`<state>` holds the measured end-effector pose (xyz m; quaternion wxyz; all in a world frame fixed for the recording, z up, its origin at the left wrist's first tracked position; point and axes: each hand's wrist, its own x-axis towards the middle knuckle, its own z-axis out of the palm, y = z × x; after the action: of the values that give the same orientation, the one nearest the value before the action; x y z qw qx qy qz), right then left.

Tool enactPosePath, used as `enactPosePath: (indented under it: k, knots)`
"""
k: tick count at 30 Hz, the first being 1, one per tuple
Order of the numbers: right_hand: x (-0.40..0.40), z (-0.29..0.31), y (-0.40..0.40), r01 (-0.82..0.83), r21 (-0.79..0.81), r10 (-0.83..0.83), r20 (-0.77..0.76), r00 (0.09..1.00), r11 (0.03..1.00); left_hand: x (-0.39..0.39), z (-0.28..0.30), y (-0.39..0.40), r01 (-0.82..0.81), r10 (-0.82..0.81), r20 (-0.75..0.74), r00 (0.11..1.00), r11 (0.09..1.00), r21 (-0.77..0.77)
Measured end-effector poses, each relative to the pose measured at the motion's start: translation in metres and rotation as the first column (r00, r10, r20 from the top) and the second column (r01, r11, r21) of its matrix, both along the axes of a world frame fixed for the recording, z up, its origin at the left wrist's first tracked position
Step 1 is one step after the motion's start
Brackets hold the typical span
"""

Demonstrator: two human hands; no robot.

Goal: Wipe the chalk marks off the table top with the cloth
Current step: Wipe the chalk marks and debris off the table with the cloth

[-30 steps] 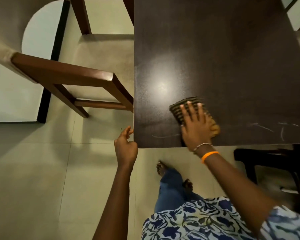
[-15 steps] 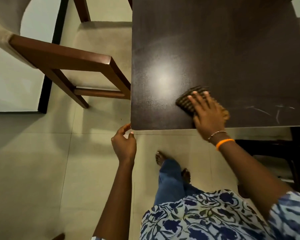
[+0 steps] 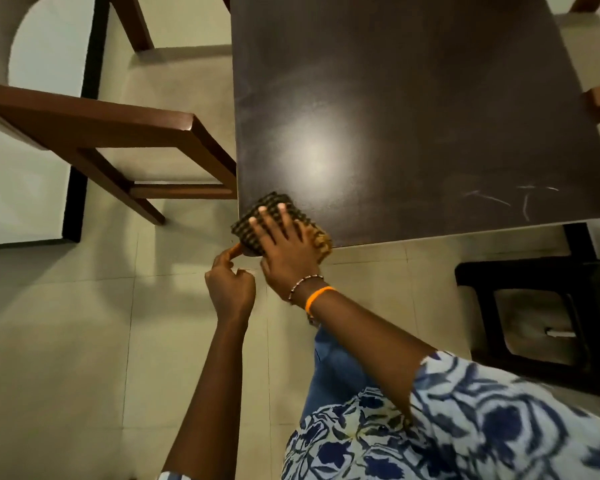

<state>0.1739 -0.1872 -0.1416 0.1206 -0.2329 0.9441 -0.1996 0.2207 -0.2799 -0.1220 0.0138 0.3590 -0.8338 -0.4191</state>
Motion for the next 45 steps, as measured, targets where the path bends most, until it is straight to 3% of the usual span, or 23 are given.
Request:
enactPosePath:
  k: [4,6,11,16,20,22,24,27,29,31,33,36,40,43,45]
  knots:
    - [-0.012,-0.002,0.014,-0.163,0.060,0.169,-0.112,0.979,0.985,0.001,0.002,0.016,0.084,-0.060,0.121,0.991,0.975,-0.204]
    - [-0.017,-0.003,0.048,-0.127,0.070,0.136,-0.152,0.979,0.989,0.001,0.007,0.037,0.181,-0.136,0.165,0.977,0.936,-0.300]
    - [-0.029,-0.005,0.178,0.157,0.080,-0.137,-0.212,0.968,0.984,-0.009,0.012,0.083,0.464,-0.417,0.205,0.886,0.812,-0.354]
    - [-0.046,0.005,0.293,0.474,0.129,-0.456,-0.148,0.877,0.871,-0.017,0.017,0.106,0.575,-0.524,0.236,0.818,0.744,-0.341]
    - [-0.055,0.013,0.276,0.677,0.159,-0.662,-0.141,0.736,0.719,-0.019,0.014,0.116,0.579,-0.539,0.211,0.815,0.762,-0.289]
    - [-0.056,0.011,0.239,0.707,0.149,-0.697,-0.120,0.707,0.691,-0.022,0.013,0.122,0.566,-0.534,0.188,0.824,0.772,-0.289]
    - [-0.049,0.005,0.191,0.606,0.111,-0.600,-0.082,0.795,0.788,-0.027,0.015,0.128,0.551,-0.532,0.148,0.833,0.779,-0.298]
    - [-0.030,0.001,0.139,0.257,0.058,-0.253,-0.074,0.965,0.965,-0.041,0.022,0.136,0.562,-0.558,0.110,0.823,0.769,-0.306]
    - [-0.031,0.004,0.147,0.054,0.092,-0.047,-0.076,0.996,0.994,-0.053,0.027,0.140,0.583,-0.583,0.104,0.806,0.750,-0.313]
    - [-0.039,0.005,0.182,0.025,0.109,-0.010,-0.131,0.991,0.994,-0.066,0.030,0.145,0.621,-0.622,0.114,0.775,0.715,-0.321]
    - [-0.046,0.004,0.235,0.154,0.145,-0.130,-0.162,0.978,0.977,-0.078,0.032,0.154,0.663,-0.657,0.142,0.740,0.678,-0.318]
    - [-0.054,0.004,0.323,0.438,0.171,-0.411,-0.173,0.895,0.882,-0.088,0.030,0.170,0.721,-0.701,0.197,0.686,0.616,-0.317]
    - [-0.061,0.010,0.401,0.707,0.157,-0.697,-0.120,0.707,0.690,-0.096,0.029,0.181,0.782,-0.741,0.265,0.617,0.539,-0.313]
    - [-0.066,0.011,0.384,0.848,0.116,-0.841,-0.116,0.528,0.517,-0.104,0.031,0.176,0.780,-0.742,0.254,0.621,0.550,-0.300]
    - [-0.067,0.009,0.345,0.882,0.121,-0.873,-0.134,0.469,0.455,-0.110,0.029,0.170,0.766,-0.731,0.245,0.637,0.565,-0.306]
